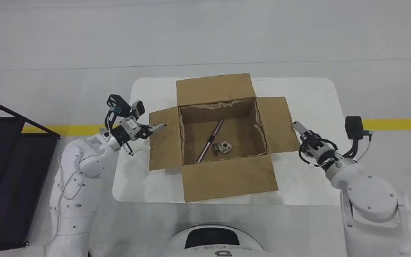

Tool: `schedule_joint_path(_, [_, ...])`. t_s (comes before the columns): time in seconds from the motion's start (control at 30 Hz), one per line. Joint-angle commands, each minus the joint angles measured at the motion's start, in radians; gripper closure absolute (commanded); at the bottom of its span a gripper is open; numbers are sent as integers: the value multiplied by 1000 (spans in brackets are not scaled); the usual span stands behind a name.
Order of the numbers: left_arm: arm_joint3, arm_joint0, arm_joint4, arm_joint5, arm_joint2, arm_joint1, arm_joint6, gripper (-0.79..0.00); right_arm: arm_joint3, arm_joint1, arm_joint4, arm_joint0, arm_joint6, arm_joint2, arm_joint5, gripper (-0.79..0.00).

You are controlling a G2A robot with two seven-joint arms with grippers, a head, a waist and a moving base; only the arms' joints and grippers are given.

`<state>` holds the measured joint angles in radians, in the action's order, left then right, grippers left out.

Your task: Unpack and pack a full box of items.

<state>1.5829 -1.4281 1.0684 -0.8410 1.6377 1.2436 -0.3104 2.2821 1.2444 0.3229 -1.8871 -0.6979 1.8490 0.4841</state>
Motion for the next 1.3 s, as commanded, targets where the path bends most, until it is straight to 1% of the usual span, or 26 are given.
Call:
schedule_joint_path(0.0, [0,0,0,0,0,0,0,-785,-17,4,-121,9,-10,7,-45,-785])
schedule_joint_path(0.03, [0,0,0,0,0,0,0,-785,-10,4,-186,13,-41,15,-117,-785])
schedule_joint_path(0.07, [0,0,0,0,0,0,0,-785,-4,1,-191,7,-72,25,-183,-785])
schedule_joint_path(0.13, [0,0,0,0,0,0,0,-785,53,-5,-160,3,-114,17,-238,-785])
schedule_joint_path(0.2, [0,0,0,0,0,0,0,-785,68,-15,-125,49,-222,-43,-304,-785])
schedule_joint_path(0.27, [0,0,0,0,0,0,0,-785,68,-28,-33,127,-350,-135,-325,-785])
schedule_joint_path(0.37, [0,0,0,0,0,0,0,-785,50,-40,185,265,-483,-321,-249,-785])
schedule_joint_path(0.43, [0,0,0,0,0,0,0,-785,-8,-40,307,369,-524,-459,-217,-785])
schedule_joint_path(0.5, [0,0,0,0,0,0,0,-785,-87,-34,368,463,-541,-571,-189,-785])
schedule_joint_path(0.57, [0,0,0,0,0,0,0,-785,-145,-25,384,537,-535,-642,-145,-785])
schedule_joint_path(0.63, [0,0,0,0,0,0,0,-785,-195,-18,410,595,-535,-689,-106,-720])
schedule_joint_path(0.67, [0,0,0,0,0,0,0,-785,-222,-16,444,621,-538,-710,-70,-686])
schedule_joint_path(0.7, [0,0,0,0,0,0,0,-785,-251,-13,476,646,-559,-738,-39,-634])
schedule_joint_path(0.77, [0,0,0,0,0,0,0,-785,-316,-8,558,706,-609,-799,17,-566])
schedule_joint_path(0.87, [0,0,0,0,0,0,0,-785,-449,5,619,782,-646,-888,-8,-573])
schedule_joint_path(0.93, [0,0,0,0,0,0,0,-785,-534,15,650,821,-652,-927,-14,-453])
schedule_joint_path(1.0, [0,0,0,0,0,0,0,-785,-597,27,664,851,-645,-954,-7,-446])
schedule_joint_path(1.07, [0,0,0,0,0,0,0,-785,-643,39,663,871,-637,-975,1,-394])
schedule_joint_path(1.13, [0,0,0,0,0,0,0,-785,-690,50,662,891,-630,-992,8,-382])
schedule_joint_path(1.27, [0,0,0,0,0,0,0,-785,-761,73,662,921,-613,-1027,26,-382])
